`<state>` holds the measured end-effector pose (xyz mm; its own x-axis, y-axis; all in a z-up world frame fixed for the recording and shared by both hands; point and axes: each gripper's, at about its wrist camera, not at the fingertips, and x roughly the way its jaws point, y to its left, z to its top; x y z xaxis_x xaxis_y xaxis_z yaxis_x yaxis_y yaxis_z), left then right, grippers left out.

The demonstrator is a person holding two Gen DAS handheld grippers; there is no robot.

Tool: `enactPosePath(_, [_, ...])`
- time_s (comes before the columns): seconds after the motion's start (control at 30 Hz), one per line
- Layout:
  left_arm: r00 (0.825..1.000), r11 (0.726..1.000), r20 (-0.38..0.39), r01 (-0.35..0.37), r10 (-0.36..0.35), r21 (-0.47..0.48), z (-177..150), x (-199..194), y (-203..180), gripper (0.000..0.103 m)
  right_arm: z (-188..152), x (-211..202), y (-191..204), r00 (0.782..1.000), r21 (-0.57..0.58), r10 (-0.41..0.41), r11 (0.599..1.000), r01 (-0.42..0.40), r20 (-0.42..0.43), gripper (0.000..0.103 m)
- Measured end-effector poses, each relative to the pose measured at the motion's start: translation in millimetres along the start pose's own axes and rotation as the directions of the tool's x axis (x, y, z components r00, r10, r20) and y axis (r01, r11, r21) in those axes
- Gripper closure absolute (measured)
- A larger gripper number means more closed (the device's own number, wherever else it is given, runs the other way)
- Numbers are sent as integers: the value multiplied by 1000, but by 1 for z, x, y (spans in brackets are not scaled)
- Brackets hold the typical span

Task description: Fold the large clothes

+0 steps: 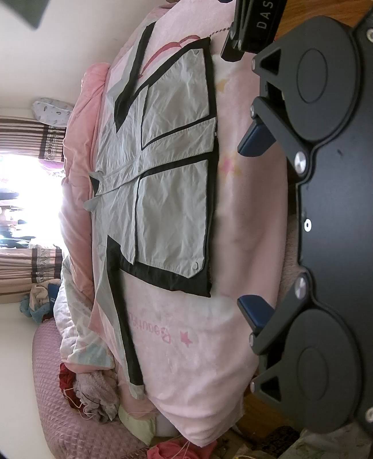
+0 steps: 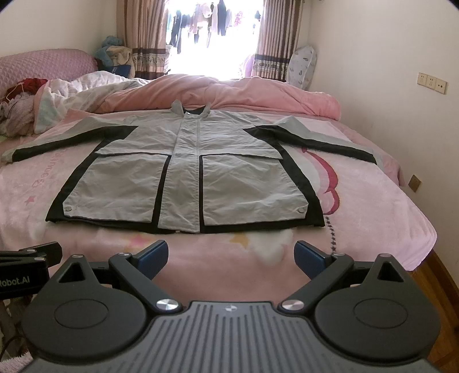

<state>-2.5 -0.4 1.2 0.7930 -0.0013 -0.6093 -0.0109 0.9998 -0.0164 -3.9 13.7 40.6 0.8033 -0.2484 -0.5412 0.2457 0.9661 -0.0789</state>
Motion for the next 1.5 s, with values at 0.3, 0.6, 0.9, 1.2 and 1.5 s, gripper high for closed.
enactPosePath(0.3, [1000,1000,3,2,-2,0,-1,-1,0,0,-1,0,0,1000,2,-1,1000,1,1,0])
enactPosePath(0.6, [1000,1000,15,0,0,0,-3,-3,1,0,-3,-2,-1,1000,1,-2,1000,2,6,0])
enactPosePath(0.9, [1000,1000,21,-4,4,0,-4,-4,0,0,-4,-5,-2,1000,0,-2,1000,2,14,0])
enactPosePath(1.2, [1000,1000,23,-3,3,0,-3,-5,0,0,-4,-5,-2,1000,0,-2,1000,2,15,0])
enactPosePath(1.5, [1000,1000,28,-4,4,-1,-2,-6,0,0,-3,-6,-2,1000,-2,-2,1000,2,16,0])
